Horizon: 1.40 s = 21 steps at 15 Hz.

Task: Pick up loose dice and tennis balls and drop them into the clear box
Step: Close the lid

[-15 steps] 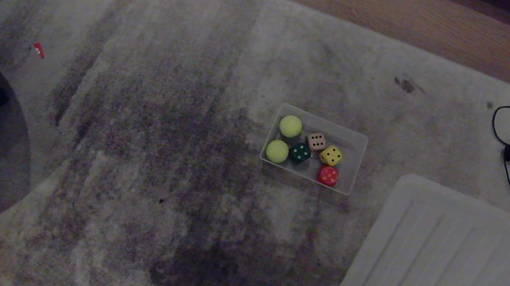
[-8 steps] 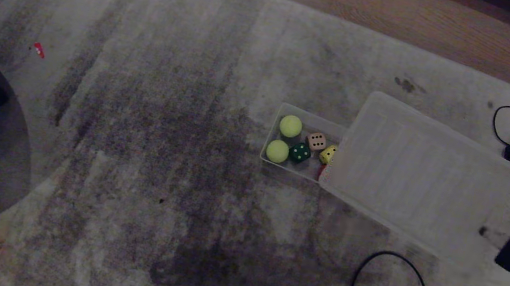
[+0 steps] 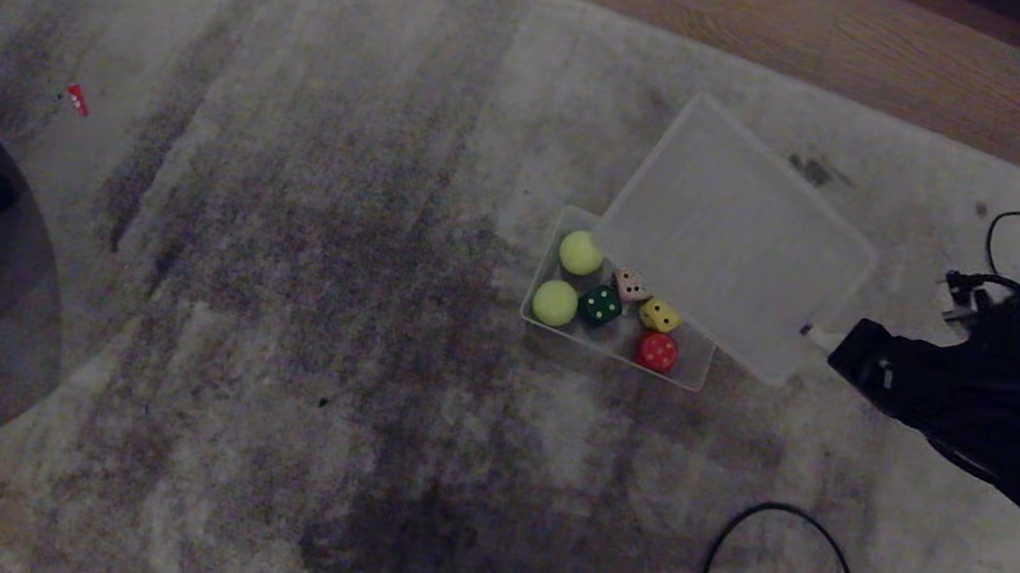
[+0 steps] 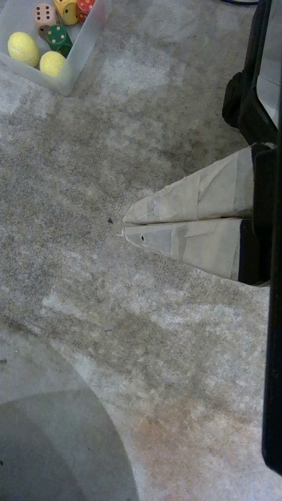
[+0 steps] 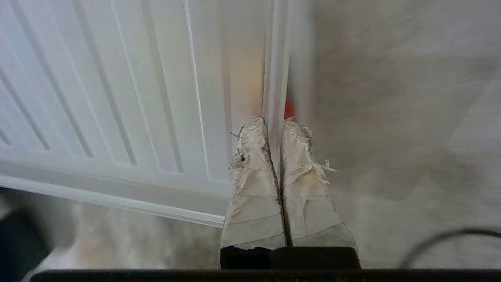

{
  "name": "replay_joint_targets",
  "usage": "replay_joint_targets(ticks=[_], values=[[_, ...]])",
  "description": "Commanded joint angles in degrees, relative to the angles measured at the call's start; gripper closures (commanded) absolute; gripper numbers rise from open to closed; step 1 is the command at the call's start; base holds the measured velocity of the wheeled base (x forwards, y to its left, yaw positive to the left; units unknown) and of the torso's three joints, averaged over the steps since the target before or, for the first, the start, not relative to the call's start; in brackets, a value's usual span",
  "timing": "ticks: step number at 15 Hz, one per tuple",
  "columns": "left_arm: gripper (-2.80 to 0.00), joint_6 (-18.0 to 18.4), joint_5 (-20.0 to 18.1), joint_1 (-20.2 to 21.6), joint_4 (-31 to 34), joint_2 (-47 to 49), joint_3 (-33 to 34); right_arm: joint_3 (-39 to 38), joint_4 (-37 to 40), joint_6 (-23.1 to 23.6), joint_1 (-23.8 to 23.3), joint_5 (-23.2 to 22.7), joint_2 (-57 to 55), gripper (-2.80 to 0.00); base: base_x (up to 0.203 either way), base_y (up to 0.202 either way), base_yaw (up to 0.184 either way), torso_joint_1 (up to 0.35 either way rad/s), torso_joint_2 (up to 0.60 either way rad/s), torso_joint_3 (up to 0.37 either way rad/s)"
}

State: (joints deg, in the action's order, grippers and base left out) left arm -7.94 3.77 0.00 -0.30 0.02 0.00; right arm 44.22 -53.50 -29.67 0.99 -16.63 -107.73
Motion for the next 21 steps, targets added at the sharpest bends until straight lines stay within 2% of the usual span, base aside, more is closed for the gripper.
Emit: replay_joint_targets(ticks=[1,4,8,11,12,15,21], values=[[0.0,-0.1,0.1,0.1,0.0,0.1,0.1,4.1,-0.3,-0.6,0.6,-3.4,-8.1,0.0,0.0,0.0,0.0,0.0,0.0,0.0],[0.0,-0.1,0.1,0.0,0.0,0.1,0.1,9.0,2.3,-0.7,2.0,-6.0,-11.6,0.0,0.0,0.0,0.0,0.0,0.0,0.0],[0.0,-0.1,0.0,0.0,0.0,0.1,0.1,14.8,12.9,1.8,2.5,-6.2,-13.0,0.0,0.0,0.0,0.0,0.0,0.0,0.0],[0.0,-0.1,0.1,0.0,0.0,0.1,0.1,19.5,14.8,2.8,2.4,-6.3,-15.7,0.0,0.0,0.0,0.0,0.0,0.0,0.0],[0.0,-0.1,0.1,0.0,0.0,0.1,0.1,20.9,17.0,4.2,2.4,-6.3,-16.5,0.0,0.0,0.0,0.0,0.0,0.0,0.0],[0.0,-0.1,0.0,0.0,0.0,0.1,0.1,21.7,20.1,12.5,1.3,-6.8,-18.4,0.0,0.0,0.0,0.0,0.0,0.0,0.0],[0.0,-0.1,0.0,0.1,0.0,0.1,0.1,25.4,20.2,16.0,-0.7,-7.2,-20.8,0.0,0.0,0.0,0.0,0.0,0.0,0.0]])
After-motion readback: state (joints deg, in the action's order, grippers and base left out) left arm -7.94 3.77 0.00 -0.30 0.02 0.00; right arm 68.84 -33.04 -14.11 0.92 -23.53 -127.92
